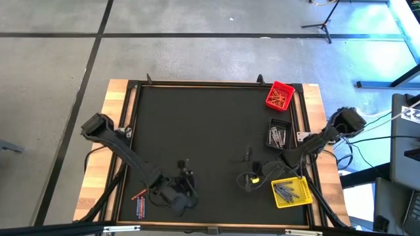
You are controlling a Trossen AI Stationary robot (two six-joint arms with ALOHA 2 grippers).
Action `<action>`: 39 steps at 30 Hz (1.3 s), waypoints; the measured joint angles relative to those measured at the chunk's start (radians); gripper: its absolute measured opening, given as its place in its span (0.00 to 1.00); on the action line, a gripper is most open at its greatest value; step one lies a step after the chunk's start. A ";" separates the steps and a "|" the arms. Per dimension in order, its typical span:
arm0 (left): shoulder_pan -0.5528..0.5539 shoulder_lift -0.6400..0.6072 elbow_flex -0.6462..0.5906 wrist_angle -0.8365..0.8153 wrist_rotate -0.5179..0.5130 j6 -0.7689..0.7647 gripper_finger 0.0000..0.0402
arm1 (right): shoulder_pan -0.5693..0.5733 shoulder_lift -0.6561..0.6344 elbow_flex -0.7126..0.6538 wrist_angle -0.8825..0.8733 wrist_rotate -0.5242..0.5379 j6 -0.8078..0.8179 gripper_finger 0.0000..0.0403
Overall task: Sort crayons
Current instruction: Put the orange crayon into the red bin
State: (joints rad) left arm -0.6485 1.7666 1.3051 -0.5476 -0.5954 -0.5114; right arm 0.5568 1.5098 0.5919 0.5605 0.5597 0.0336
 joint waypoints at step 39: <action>-0.339 -0.040 -0.321 -0.340 0.539 -1.142 0.30 | -0.001 0.034 0.000 0.007 -0.003 -0.014 0.47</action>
State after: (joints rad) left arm -0.9871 1.7267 0.9841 -0.8872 -0.0567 -1.6538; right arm 0.5560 1.5436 0.5919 0.5674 0.5564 0.0199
